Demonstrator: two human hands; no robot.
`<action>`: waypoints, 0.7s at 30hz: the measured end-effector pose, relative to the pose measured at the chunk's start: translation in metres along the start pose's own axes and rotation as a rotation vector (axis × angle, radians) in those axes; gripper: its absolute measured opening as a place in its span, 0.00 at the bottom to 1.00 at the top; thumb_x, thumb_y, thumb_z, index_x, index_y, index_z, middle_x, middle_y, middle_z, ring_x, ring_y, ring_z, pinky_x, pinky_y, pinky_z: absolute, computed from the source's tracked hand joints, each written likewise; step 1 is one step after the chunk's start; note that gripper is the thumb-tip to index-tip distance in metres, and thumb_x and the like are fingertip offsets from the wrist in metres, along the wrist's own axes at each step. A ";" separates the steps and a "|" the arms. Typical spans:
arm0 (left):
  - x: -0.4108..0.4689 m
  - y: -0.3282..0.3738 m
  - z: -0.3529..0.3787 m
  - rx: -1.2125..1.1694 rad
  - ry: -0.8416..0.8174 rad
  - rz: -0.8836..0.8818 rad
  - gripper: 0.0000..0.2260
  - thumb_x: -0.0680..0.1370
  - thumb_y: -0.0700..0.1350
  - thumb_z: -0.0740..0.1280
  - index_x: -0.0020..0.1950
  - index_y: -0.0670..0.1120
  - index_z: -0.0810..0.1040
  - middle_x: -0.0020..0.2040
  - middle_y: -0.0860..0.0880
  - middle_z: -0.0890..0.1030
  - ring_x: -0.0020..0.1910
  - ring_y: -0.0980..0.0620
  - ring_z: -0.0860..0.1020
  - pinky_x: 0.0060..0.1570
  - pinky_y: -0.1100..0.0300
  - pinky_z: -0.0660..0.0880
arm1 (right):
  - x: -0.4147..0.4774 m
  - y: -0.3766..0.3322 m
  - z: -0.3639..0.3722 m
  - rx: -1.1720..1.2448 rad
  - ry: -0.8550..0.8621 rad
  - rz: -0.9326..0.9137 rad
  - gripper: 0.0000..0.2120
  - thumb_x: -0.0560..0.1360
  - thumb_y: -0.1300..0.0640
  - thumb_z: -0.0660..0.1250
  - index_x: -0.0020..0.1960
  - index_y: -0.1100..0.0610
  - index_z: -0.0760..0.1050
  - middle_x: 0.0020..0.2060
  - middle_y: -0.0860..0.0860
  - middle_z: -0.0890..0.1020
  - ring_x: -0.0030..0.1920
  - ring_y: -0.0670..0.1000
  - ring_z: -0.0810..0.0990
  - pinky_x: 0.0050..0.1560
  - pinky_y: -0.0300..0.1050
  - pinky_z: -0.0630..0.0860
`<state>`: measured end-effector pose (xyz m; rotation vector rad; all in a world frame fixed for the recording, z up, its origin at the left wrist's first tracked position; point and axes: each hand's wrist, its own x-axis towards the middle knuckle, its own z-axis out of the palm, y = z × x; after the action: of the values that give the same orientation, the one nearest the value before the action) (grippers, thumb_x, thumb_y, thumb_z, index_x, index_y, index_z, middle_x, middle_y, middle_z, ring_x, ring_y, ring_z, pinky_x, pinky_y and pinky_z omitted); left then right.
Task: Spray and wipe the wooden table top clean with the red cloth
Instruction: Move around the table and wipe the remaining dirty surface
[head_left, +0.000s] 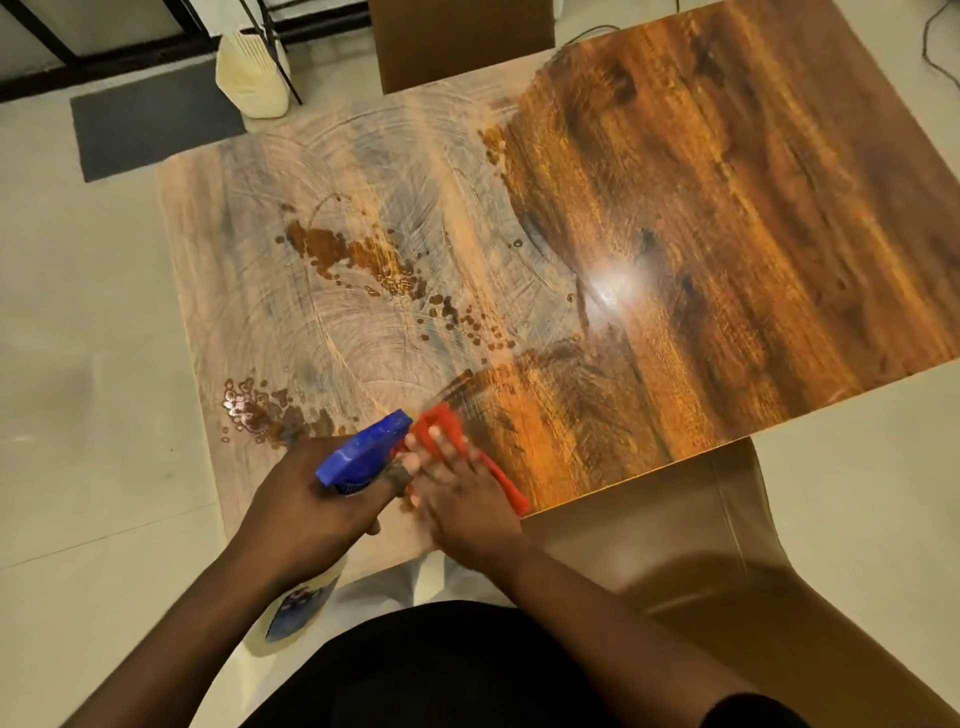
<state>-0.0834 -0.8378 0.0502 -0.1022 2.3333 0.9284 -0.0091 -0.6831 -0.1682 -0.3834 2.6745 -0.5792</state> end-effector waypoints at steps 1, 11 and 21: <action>0.002 0.000 0.000 0.010 0.011 0.008 0.27 0.74 0.73 0.72 0.46 0.49 0.88 0.36 0.47 0.90 0.33 0.55 0.87 0.53 0.43 0.85 | -0.008 -0.001 0.005 -0.040 -0.040 -0.103 0.30 0.87 0.46 0.51 0.87 0.49 0.56 0.88 0.50 0.55 0.88 0.55 0.44 0.85 0.66 0.51; 0.019 -0.004 -0.004 -0.100 0.048 0.011 0.12 0.77 0.67 0.71 0.45 0.62 0.87 0.36 0.49 0.91 0.32 0.55 0.88 0.55 0.46 0.85 | -0.056 0.182 -0.090 -0.097 0.089 0.357 0.29 0.89 0.38 0.41 0.88 0.43 0.45 0.87 0.45 0.44 0.87 0.53 0.36 0.86 0.65 0.50; 0.038 -0.016 -0.022 -0.121 0.062 0.067 0.09 0.79 0.65 0.72 0.47 0.62 0.85 0.41 0.56 0.91 0.31 0.55 0.88 0.48 0.53 0.85 | 0.075 0.182 -0.144 0.137 0.270 0.764 0.31 0.90 0.44 0.47 0.89 0.49 0.44 0.88 0.52 0.40 0.87 0.59 0.35 0.86 0.64 0.43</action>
<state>-0.1210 -0.8579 0.0312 -0.1044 2.3488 1.1148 -0.1687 -0.4998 -0.1499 0.7756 2.7062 -0.5806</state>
